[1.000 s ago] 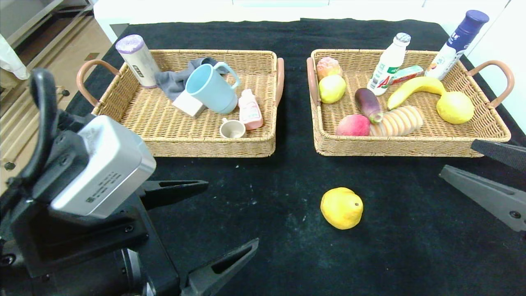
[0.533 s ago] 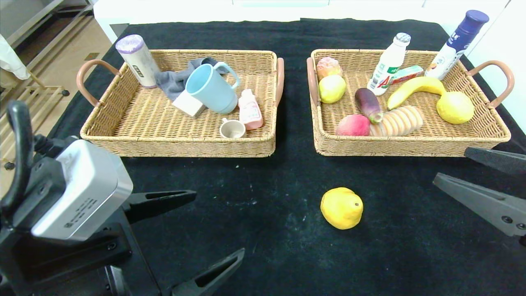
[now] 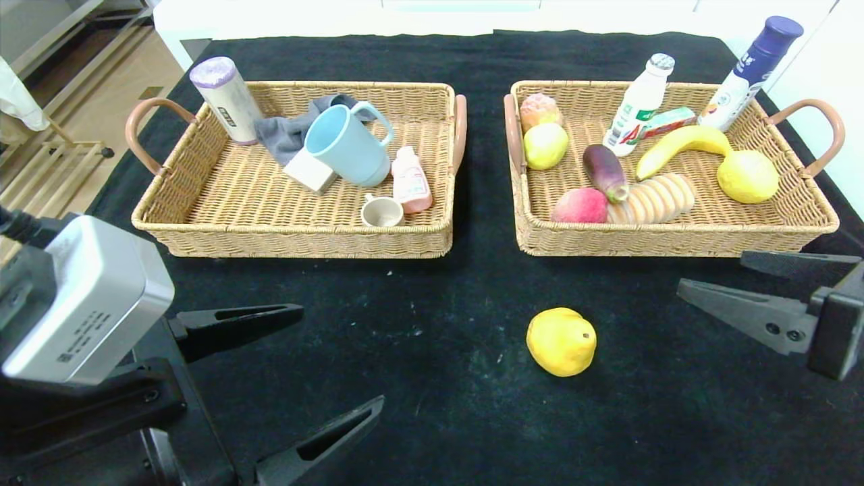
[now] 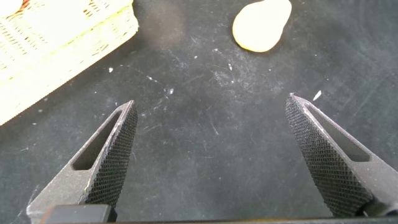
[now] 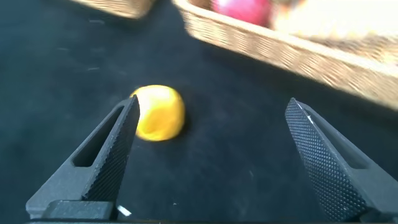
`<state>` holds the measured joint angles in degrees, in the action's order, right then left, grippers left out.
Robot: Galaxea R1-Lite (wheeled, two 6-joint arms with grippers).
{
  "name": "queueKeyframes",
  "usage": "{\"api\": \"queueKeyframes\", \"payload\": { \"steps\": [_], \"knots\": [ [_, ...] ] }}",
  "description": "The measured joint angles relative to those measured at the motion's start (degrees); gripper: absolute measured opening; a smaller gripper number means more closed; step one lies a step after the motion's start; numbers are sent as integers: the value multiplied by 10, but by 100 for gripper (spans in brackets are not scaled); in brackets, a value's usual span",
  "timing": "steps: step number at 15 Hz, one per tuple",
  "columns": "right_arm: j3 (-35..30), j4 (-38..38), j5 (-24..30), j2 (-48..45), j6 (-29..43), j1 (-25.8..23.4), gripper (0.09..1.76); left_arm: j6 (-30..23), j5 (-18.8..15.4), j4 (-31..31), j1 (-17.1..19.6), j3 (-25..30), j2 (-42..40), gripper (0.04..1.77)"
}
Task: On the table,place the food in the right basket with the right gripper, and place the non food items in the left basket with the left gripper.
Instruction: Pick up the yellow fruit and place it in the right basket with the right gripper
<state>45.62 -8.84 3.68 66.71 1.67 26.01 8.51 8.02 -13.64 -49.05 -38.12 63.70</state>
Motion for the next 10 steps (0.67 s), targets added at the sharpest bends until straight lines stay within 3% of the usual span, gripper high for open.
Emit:
{"api": "queueKeyframes", "payload": {
  "steps": [4, 10],
  "knots": [
    [91, 96, -193, 68, 74, 105, 171, 1, 0, 1, 1, 2, 2, 172],
    [251, 294, -277, 184, 267, 197, 171, 2, 0, 1, 1, 2, -1, 172]
  ]
}}
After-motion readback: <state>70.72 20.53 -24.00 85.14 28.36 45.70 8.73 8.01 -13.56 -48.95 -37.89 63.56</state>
